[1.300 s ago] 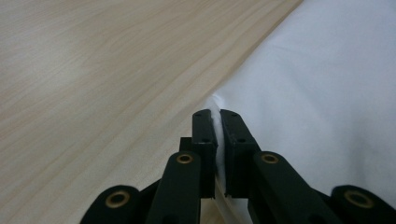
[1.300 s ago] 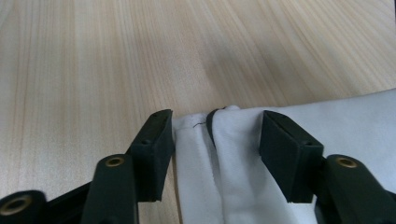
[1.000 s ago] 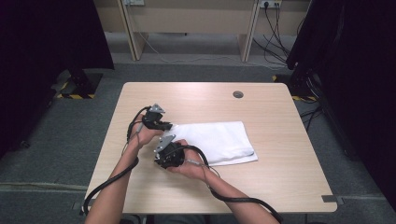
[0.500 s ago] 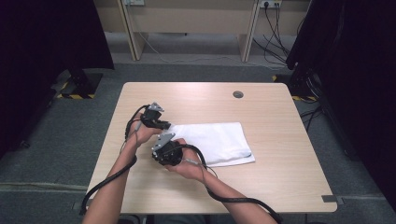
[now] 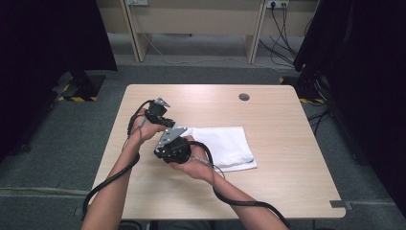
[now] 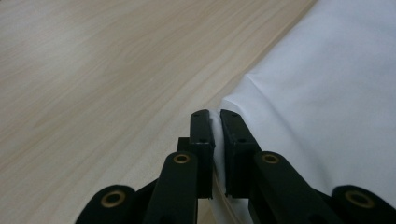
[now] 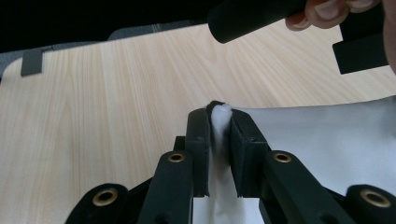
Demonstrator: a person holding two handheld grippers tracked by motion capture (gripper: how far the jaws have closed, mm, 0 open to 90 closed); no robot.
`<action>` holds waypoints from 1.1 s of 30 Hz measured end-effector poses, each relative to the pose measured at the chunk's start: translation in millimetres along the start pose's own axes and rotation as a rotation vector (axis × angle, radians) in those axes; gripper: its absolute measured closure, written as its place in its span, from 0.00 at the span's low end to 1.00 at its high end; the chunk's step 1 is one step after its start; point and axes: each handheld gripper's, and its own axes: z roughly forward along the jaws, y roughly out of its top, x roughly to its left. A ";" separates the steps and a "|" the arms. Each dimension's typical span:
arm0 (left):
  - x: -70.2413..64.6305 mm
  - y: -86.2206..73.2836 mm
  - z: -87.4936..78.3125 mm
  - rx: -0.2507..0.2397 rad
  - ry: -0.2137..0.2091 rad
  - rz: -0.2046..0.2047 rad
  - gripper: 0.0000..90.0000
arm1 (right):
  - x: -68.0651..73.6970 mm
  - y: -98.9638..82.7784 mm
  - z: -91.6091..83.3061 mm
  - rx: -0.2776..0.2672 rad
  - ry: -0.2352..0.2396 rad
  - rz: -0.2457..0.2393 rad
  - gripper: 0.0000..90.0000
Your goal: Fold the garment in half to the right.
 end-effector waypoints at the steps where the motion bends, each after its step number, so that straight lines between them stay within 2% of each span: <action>1: 0.0 2.1 -1.5 0.003 0.001 0.002 0.93 | -0.7 0.9 -1.7 -0.006 0.000 0.004 0.88; 8: -2.8 15.6 -8.8 0.019 0.007 0.002 0.93 | -2.2 6.4 -10.9 -0.025 -0.003 0.006 0.89; 10: -5.7 18.2 -11.8 0.034 0.013 -0.029 0.93 | -2.6 7.7 -13.0 -0.029 -0.005 0.003 0.89; 11: -6.0 19.6 -12.6 0.035 0.012 -0.031 0.93 | -2.8 8.3 -14.1 -0.033 -0.005 0.004 0.89; 12: -3.8 21.7 -12.4 0.022 0.009 0.004 0.93 | -3.1 8.8 -15.3 -0.037 -0.006 0.006 0.89; 13: -3.8 22.8 -13.3 0.025 0.009 0.005 0.93 | -3.4 9.5 -16.7 -0.039 -0.005 0.007 0.89; 20: -1.5 27.0 -19.1 0.017 0.020 -0.002 0.94 | -6.2 14.7 -27.3 -0.064 -0.007 0.008 0.89; 33: 0.6 34.0 -30.6 -0.007 0.030 -0.013 0.93 | -8.4 19.4 -35.3 -0.083 -0.007 0.011 0.89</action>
